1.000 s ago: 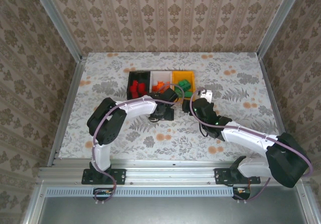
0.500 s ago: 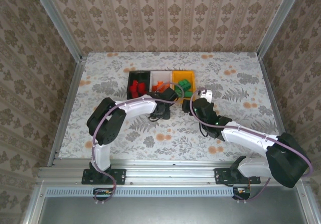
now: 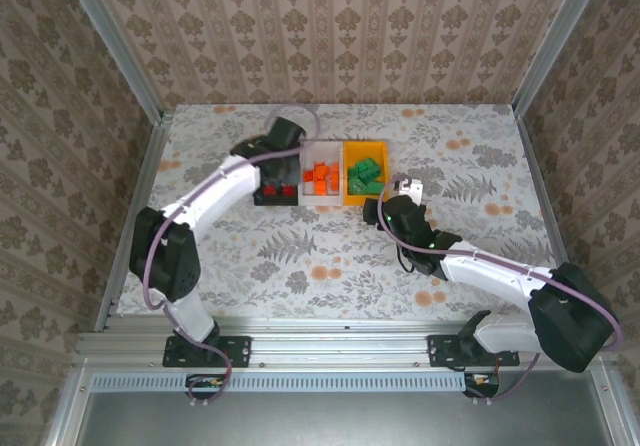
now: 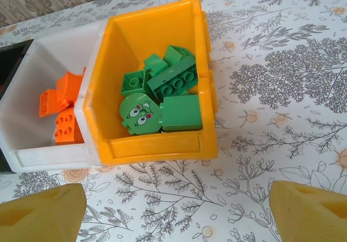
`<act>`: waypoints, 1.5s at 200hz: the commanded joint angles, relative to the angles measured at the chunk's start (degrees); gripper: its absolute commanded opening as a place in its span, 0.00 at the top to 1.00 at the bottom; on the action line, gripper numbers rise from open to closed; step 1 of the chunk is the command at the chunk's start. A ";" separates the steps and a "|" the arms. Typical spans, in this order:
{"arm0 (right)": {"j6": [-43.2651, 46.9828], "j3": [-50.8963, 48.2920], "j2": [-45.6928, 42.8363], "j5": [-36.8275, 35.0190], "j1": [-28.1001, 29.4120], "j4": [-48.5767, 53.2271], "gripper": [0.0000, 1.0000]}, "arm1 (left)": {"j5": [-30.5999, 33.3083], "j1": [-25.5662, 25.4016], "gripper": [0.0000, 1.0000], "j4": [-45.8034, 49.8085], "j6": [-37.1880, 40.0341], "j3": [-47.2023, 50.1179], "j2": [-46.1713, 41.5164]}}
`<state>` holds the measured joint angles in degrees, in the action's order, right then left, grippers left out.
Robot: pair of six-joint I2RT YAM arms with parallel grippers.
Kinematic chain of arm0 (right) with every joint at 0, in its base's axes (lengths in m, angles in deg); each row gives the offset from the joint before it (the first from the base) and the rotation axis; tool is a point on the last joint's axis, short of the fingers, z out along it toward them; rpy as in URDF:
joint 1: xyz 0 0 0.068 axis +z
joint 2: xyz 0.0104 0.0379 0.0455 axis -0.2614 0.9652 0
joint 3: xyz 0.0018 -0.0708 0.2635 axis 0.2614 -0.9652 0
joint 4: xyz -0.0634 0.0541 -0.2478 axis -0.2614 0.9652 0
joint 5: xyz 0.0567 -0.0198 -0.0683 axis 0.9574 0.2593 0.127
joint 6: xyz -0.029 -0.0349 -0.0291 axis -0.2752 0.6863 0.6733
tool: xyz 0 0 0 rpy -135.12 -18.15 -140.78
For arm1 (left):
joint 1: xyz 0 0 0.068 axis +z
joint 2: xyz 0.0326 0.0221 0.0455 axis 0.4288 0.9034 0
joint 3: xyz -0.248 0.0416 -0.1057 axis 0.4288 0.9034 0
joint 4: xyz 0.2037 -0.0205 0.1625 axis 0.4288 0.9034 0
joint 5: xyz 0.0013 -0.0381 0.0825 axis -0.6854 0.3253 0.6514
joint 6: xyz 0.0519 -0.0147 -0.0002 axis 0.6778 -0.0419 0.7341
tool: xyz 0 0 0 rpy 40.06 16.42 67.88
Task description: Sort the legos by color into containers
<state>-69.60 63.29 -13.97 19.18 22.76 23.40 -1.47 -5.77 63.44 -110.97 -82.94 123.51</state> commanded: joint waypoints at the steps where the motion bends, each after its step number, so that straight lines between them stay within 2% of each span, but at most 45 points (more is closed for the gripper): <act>1: -0.34 0.79 1.07 0.06 0.32 0.34 0.11 | -5.21 4.54 0.56 2.95 5.19 -4.76 5.83; 12: -0.06 1.12 1.38 -0.41 0.32 0.73 0.11 | -6.42 6.75 0.56 3.47 6.03 -7.45 8.67; 44: 0.58 1.16 1.53 -1.13 0.31 0.67 0.11 | -8.42 8.90 0.56 5.39 7.55 -13.51 14.34; 99: 0.77 1.30 1.76 -0.94 0.32 0.67 0.11 | -11.24 11.12 0.55 5.95 7.54 -16.58 18.22; 131: 0.64 1.60 2.08 -0.23 0.32 0.66 0.11 | -11.79 11.14 0.47 6.04 7.29 -16.97 18.40; 176: 0.56 1.60 1.92 0.20 0.32 0.76 0.11 | -12.13 11.13 0.41 6.71 7.45 -17.32 17.38; 200: 0.60 1.69 2.15 0.05 0.26 0.85 0.11 | -12.46 10.93 0.33 7.09 6.99 -17.28 16.04; 231: 0.66 1.78 1.97 0.06 0.28 0.95 0.11 | -12.56 9.86 0.24 6.47 7.38 -15.35 9.80; 264: 1.36 1.37 0.70 -0.85 0.30 0.82 0.11 | -10.69 7.70 0.17 3.08 7.75 -8.26 -3.75; 275: 1.85 0.48 -0.26 -1.30 0.32 -0.31 0.11 | -8.63 5.81 0.11 0.78 8.33 -4.42 -9.38; 282: 2.21 -0.27 -1.04 -1.64 0.32 -1.38 0.11 | -6.98 3.98 0.01 -1.16 9.19 -1.09 -13.72; 300: 3.07 -2.19 -2.42 -2.74 0.28 -4.20 0.11 | -0.30 -1.85 0.00 -6.97 12.09 7.82 -25.11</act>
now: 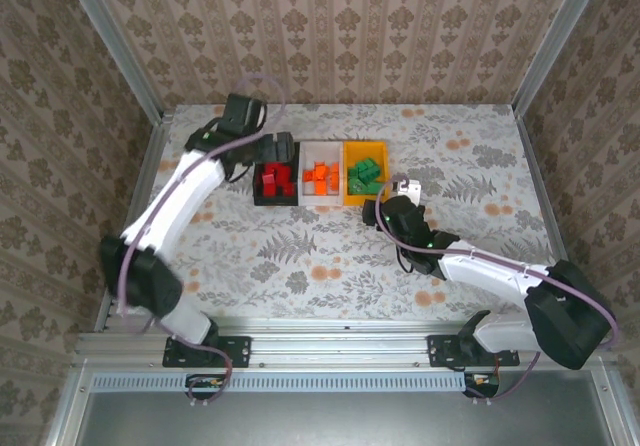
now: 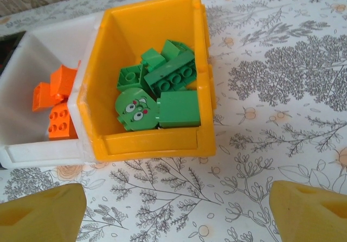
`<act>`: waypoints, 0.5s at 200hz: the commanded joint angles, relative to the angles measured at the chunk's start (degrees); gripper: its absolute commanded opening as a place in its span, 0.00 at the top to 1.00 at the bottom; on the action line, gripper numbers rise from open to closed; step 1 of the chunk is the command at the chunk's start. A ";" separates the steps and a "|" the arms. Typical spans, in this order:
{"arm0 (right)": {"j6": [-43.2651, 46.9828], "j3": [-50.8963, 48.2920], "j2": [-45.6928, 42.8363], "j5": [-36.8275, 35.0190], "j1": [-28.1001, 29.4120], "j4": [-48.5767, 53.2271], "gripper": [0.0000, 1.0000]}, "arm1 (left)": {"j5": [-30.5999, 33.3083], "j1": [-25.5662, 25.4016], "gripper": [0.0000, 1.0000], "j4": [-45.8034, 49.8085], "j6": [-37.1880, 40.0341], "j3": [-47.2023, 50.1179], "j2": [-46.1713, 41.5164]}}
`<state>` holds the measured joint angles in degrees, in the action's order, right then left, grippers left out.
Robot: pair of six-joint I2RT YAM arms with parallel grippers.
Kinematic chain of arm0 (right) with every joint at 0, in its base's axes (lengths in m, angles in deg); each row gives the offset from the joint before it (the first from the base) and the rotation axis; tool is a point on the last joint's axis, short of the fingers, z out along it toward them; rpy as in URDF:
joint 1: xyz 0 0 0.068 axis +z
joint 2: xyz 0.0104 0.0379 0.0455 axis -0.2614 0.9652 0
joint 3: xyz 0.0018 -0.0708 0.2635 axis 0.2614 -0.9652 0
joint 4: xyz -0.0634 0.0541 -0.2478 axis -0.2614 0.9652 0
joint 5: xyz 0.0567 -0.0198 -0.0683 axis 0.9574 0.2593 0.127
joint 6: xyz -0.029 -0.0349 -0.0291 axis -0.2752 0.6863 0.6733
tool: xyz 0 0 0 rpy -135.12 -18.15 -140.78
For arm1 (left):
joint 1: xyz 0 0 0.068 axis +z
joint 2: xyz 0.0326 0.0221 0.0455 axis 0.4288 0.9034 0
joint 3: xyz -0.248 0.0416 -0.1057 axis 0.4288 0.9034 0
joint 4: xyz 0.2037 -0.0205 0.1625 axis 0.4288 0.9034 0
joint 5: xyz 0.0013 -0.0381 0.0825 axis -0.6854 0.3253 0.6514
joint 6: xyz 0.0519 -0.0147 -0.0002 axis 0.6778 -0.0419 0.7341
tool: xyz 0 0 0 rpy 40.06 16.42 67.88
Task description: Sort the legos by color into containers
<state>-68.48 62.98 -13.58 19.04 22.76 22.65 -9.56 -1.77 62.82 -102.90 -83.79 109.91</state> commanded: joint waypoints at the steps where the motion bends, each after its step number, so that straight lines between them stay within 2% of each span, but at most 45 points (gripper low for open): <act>1: 1.95 -1.96 -2.86 -2.62 0.30 -3.57 0.11 | 8.25 -6.18 0.00 -6.70 4.26 9.20 -12.13; 6: 2.33 -2.40 -2.98 -2.82 0.32 -4.29 0.10 | 10.32 -7.98 0.00 -8.19 5.19 11.67 -14.93; 22: 3.12 -3.09 -2.42 -3.23 0.32 -6.06 0.11 | 23.08 -16.94 0.00 -12.02 5.60 18.54 -23.21; 34: 3.49 -3.08 -1.94 -3.06 0.40 -6.63 0.11 | 28.28 -22.33 0.00 -18.15 7.64 25.22 -28.85; 49: 5.41 -4.19 -2.61 -2.73 1.11 -9.17 0.12 | 27.49 -25.29 0.00 -24.42 9.98 32.53 -34.13; 68: 10.86 -7.24 -5.37 -3.70 2.96 -15.04 0.10 | 25.16 -26.31 0.00 -23.51 12.06 36.34 -37.02; 78: 13.09 -8.73 -6.90 -3.84 3.88 -18.07 0.00 | 26.66 -26.35 0.00 -21.71 13.52 37.41 -37.30; 100: 15.37 -9.66 -10.68 0.14 4.04 -21.67 0.00 | 30.10 -26.11 0.00 -20.78 15.20 40.23 -37.78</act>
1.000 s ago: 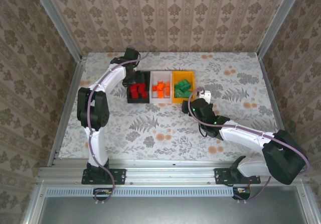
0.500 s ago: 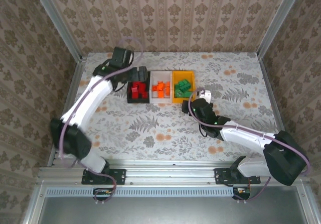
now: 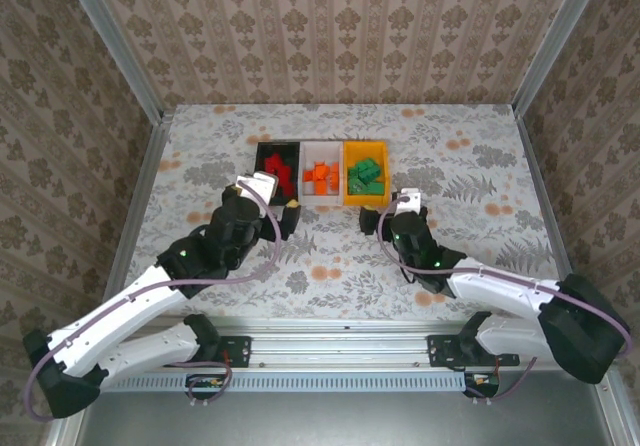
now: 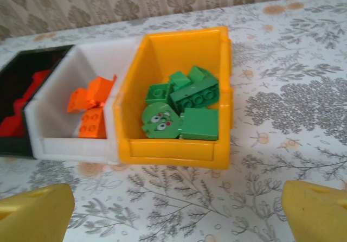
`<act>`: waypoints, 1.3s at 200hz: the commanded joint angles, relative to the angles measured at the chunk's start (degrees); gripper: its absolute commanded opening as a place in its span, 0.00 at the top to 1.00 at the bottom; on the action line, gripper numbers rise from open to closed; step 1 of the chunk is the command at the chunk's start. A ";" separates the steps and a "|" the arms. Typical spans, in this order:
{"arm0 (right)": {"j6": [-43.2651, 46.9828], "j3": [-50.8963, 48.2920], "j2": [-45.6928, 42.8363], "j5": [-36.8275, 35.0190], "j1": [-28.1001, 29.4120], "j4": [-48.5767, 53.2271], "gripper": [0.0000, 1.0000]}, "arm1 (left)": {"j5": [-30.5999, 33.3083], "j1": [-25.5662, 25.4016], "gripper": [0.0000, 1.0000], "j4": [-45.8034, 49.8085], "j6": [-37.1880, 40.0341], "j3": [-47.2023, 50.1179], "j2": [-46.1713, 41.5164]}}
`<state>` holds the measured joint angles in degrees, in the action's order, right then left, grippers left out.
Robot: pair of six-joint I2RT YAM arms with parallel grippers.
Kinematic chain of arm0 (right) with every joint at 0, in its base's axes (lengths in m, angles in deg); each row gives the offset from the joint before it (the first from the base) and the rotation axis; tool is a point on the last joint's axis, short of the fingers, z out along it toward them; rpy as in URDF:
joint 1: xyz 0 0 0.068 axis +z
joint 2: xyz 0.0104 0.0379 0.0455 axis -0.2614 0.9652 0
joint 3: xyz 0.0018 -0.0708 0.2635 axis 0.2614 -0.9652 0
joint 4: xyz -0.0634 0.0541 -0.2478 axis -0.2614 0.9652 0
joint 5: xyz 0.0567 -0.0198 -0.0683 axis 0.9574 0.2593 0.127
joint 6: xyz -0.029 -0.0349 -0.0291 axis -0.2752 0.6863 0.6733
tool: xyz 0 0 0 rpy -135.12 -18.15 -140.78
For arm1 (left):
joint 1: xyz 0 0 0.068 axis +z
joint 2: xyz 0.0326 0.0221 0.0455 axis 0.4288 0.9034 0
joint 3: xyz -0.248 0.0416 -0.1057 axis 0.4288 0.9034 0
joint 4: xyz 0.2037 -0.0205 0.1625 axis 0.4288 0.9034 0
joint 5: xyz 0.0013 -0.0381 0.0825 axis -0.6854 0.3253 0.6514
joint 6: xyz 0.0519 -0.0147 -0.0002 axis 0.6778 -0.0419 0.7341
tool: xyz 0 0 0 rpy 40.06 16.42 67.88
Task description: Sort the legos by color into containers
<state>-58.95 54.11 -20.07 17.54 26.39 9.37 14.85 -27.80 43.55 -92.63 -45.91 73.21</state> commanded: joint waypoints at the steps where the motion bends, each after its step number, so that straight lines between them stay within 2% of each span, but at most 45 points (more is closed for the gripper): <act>1: 6.03 -0.71 -4.34 1.93 0.49 -8.48 0.00 | 5.72 -0.07 0.00 -1.71 5.16 2.57 -1.13; 16: 10.44 2.18 -5.78 4.95 0.73 -6.86 0.00 | 4.89 0.73 0.00 -7.63 11.84 6.83 -2.95; 28: 11.09 8.29 -5.34 1.95 0.61 2.15 0.00 | 3.37 2.59 0.00 -16.08 18.87 12.29 -5.39; 41: 13.34 14.37 -3.54 -0.45 -0.04 10.51 0.00 | 2.13 6.85 0.00 -25.60 20.93 18.89 -7.86; 50: 15.58 16.47 -2.80 -1.22 -0.23 12.93 0.00 | -1.19 11.61 0.00 -31.06 20.35 23.03 -9.55; 66: 18.03 15.93 -3.82 -2.22 -0.55 11.25 0.00 | -9.30 20.74 0.00 -36.67 18.75 27.57 -10.92; 89: 19.75 10.25 -8.07 -3.72 -2.37 3.21 0.00 | -14.16 32.38 0.00 -47.01 15.06 32.49 -6.72; 107: 18.34 5.47 -11.51 -3.88 -5.65 -1.41 0.00 | -21.11 37.47 0.00 -47.40 17.06 31.81 -2.08; 139: 14.08 0.50 -16.42 -0.59 -13.72 -2.55 0.00 | -24.84 44.79 0.00 -58.04 15.44 33.74 9.00; 156: 13.50 -1.17 -17.43 2.16 -17.85 -2.11 0.00 | -28.72 46.78 0.00 -57.08 17.94 32.76 12.90; 169: 13.32 -1.78 -15.85 2.03 -20.55 -1.21 0.00 | -29.99 47.87 0.00 -61.09 17.33 33.22 16.71; 187: 15.15 -5.28 -11.43 3.22 -23.85 -7.66 0.00 | -32.46 49.53 0.00 -67.62 16.37 33.20 23.01; 214: 20.66 -8.69 -4.58 4.70 -26.62 -18.46 0.00 | -36.13 51.03 0.00 -68.14 17.46 30.11 28.53; 228: 24.30 -8.71 -1.03 7.21 -28.10 -21.94 0.00 | -36.64 51.43 0.00 -73.42 17.68 29.94 34.27; 240: 24.97 -8.17 1.66 6.14 -28.92 -24.25 0.00 | -36.44 51.94 0.00 -79.30 17.49 29.83 39.12; 250: 27.06 -7.42 1.58 8.86 -30.04 -23.21 0.00 | -37.62 52.87 0.00 -73.53 16.38 28.72 37.07; 260: 28.28 -7.85 3.04 9.63 -30.98 -26.22 0.00 | -37.20 53.10 0.00 -72.46 15.92 27.12 38.32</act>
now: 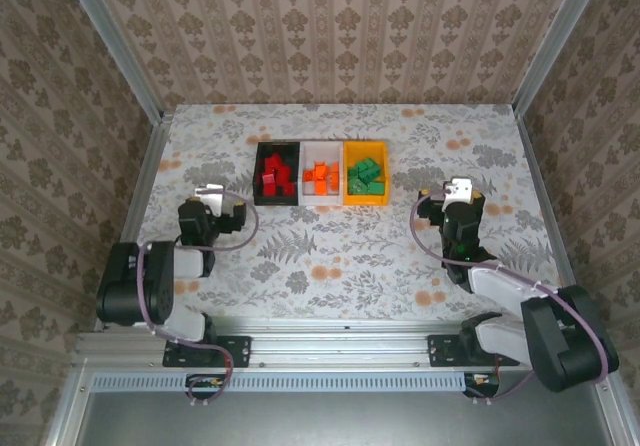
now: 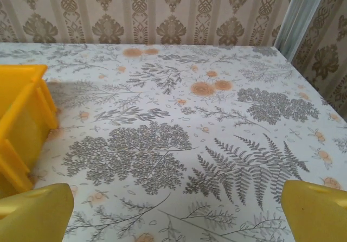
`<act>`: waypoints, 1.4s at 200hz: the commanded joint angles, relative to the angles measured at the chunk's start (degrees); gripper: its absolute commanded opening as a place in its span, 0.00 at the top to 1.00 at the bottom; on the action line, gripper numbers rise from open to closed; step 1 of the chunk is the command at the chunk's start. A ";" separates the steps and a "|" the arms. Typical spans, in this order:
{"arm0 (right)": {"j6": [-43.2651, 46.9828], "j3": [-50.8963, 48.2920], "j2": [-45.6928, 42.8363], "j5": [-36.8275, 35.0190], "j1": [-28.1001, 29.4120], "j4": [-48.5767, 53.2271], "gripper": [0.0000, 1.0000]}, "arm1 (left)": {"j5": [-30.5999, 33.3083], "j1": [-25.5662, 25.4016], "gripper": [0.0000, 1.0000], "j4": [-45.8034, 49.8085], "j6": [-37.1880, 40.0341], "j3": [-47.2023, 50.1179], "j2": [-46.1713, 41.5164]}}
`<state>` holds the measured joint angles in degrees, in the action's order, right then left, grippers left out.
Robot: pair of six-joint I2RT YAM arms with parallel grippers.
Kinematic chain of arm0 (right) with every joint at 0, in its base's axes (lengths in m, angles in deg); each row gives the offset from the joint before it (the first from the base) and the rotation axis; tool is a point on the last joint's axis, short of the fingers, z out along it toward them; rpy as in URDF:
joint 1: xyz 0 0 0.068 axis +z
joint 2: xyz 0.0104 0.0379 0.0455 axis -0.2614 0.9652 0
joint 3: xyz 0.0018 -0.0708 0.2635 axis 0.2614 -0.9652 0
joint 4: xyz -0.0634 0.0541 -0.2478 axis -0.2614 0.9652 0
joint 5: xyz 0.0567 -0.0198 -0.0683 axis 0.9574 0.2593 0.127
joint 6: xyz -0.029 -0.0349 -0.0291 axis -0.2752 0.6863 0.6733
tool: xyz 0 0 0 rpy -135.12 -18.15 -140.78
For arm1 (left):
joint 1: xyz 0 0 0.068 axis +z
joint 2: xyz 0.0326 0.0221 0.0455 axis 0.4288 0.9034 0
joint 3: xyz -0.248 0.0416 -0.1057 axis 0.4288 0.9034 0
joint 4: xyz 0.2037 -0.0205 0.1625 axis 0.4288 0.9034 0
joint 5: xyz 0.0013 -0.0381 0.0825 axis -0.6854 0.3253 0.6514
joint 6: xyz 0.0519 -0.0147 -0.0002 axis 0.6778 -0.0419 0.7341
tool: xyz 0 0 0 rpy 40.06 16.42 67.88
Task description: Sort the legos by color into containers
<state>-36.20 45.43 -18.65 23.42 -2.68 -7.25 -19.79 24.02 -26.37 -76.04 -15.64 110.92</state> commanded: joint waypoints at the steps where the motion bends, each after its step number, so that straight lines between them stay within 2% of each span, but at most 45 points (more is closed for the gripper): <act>1: 5.61 0.78 1.81 3.77 -2.01 -9.80 0.00 | -2.48 1.32 0.00 -2.52 -0.67 -3.32 0.69; 14: 4.83 -0.35 4.22 3.52 -3.12 -14.59 0.00 | -1.05 2.05 0.00 1.05 -2.50 -4.71 0.32; 30: 4.63 0.39 3.67 5.73 -3.75 -12.53 0.00 | -0.50 2.15 0.00 1.34 -2.77 -4.90 0.35; 74: 3.38 -0.58 3.06 5.16 -3.92 -10.43 0.00 | -0.48 2.12 0.00 0.98 -2.71 -4.81 0.44; 82: 2.30 -1.64 5.51 5.21 -4.48 -11.63 0.00 | -0.50 2.07 0.00 0.94 -2.68 -4.89 0.50; 97: 3.47 -4.81 10.82 5.11 -3.78 -23.78 0.00 | -0.48 2.07 0.00 0.95 -2.68 -4.90 0.54; 128: 4.66 -2.17 17.53 6.97 -3.81 -24.84 0.00 | -0.39 2.07 0.00 1.00 -2.68 -4.95 0.50; 158: 3.99 -0.55 17.36 9.04 -4.74 -20.98 0.00 | -0.40 2.07 0.00 1.02 -2.64 -4.90 0.50; 176: 0.76 5.32 22.15 13.68 -8.60 -15.10 0.00 | -0.13 1.90 0.00 1.11 -2.54 -4.90 0.51; 185: -1.07 6.05 19.28 19.43 -11.63 -8.48 0.00 | 0.01 1.87 0.00 1.11 -2.55 -4.90 0.49; 189: -1.48 6.43 19.73 20.48 -12.27 -8.66 0.00 | 0.06 1.81 0.00 1.19 -2.51 -4.90 0.44; 196: -0.65 5.81 21.26 19.55 -11.63 -12.76 0.00 | 0.21 1.81 0.00 1.11 -2.52 -4.90 0.49; 207: -0.62 6.60 19.97 19.29 -11.32 -8.52 0.00 | 0.38 1.71 0.00 1.11 -2.44 -4.90 0.46; 215: -0.55 6.29 20.76 19.29 -11.33 -10.76 0.00 | 0.40 1.73 0.00 1.11 -2.51 -4.88 0.51; 280: -0.46 6.10 20.20 19.33 -11.30 -10.18 0.00 | 1.05 1.40 0.00 0.98 -2.40 -4.82 0.41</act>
<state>-35.91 51.23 1.48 41.54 -14.16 -17.61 -19.35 25.79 -25.65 -77.55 -19.99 111.64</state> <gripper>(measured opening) 0.999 0.997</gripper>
